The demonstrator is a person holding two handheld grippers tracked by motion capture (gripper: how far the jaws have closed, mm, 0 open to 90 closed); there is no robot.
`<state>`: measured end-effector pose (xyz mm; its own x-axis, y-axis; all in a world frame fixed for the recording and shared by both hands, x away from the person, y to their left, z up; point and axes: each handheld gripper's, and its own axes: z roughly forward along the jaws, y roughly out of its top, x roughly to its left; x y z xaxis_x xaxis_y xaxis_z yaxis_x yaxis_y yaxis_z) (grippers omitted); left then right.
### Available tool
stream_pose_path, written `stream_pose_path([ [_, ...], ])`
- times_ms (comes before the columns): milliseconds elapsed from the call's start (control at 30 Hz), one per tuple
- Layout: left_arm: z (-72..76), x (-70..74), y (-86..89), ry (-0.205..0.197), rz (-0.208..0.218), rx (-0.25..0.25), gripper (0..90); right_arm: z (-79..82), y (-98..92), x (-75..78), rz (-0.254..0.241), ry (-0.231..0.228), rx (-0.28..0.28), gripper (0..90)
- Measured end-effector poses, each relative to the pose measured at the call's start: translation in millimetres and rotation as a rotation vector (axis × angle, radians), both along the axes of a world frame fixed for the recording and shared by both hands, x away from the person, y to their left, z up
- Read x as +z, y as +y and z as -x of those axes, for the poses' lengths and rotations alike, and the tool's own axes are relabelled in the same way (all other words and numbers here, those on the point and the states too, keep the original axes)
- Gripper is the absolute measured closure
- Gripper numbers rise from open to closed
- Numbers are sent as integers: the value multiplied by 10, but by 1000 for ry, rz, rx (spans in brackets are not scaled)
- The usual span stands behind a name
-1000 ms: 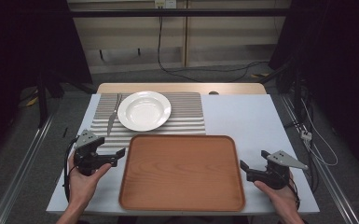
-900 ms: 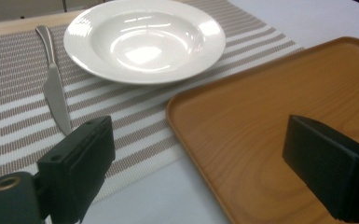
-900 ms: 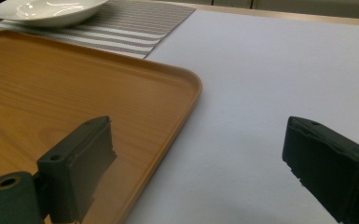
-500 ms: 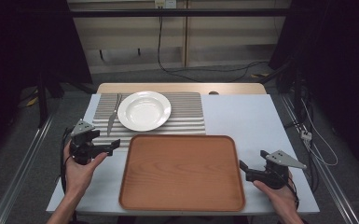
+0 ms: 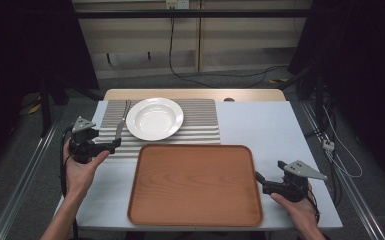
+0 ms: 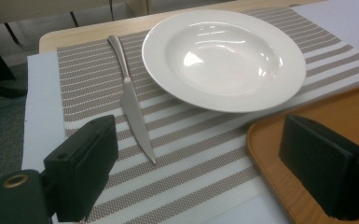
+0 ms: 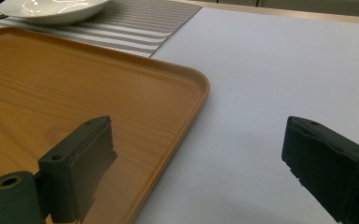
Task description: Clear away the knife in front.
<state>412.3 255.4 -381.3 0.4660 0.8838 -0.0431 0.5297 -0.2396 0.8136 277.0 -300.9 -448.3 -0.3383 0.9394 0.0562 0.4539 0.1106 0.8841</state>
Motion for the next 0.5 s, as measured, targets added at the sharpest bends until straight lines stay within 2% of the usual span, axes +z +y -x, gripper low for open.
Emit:
stream_pose_path([
  [300,-176,-11,47,6,-13,17,119,7,10,2,2,1,0,90],
  [367,-230,-18,48,8,-39,26,121,8,5,1,2,0,-1,90],
  [500,-350,-35,44,16,-57,32,126,11,2,0,1,0,0,90],
])
